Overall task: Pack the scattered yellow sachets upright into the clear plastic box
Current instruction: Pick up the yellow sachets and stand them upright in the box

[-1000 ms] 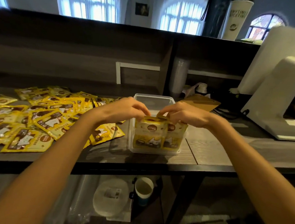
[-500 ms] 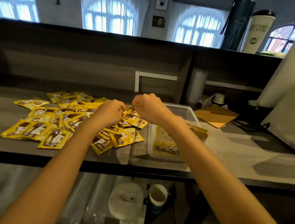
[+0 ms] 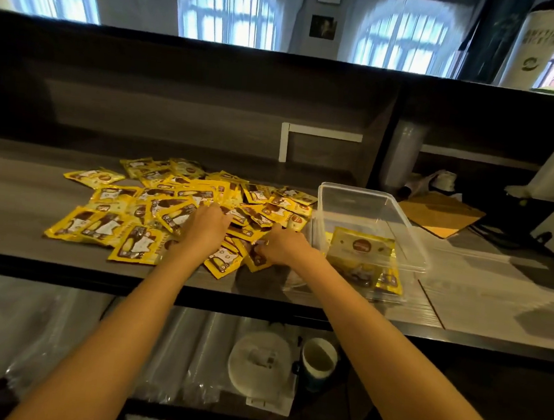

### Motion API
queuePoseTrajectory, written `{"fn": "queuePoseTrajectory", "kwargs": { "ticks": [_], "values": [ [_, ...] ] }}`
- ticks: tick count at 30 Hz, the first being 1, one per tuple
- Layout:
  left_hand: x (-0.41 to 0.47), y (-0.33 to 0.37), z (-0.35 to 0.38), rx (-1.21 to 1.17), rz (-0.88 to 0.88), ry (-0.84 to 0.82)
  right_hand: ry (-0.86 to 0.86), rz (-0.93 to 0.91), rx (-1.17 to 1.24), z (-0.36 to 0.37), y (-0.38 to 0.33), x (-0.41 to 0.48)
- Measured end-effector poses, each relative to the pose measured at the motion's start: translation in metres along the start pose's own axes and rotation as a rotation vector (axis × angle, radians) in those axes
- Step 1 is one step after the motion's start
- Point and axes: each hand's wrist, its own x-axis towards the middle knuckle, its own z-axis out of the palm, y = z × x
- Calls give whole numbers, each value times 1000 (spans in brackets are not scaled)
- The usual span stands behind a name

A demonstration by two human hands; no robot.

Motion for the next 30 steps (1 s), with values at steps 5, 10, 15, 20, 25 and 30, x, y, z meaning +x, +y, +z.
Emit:
{"fn": "queuePoseTrajectory", "kwargs": {
  "ticks": [5,10,15,20,25,30],
  "values": [
    [6,14,9,-145,-115,112,-53,-8,87,-12,1,-9],
    [15,26,5,-364,-270,125,-60,26,121,-12,-2,-4],
    [24,17,-2,-545,-312,118,120,68,231,-6,-9,5],
    [23,8,-17,-612,-242,215,377,-3,295,-12,-12,6],
    [21,8,-34,-576,-188,299,514,-118,209,-31,-15,-1],
    [21,15,-46,-750,-174,322,584,-165,111,-49,-13,0]
  ]
}}
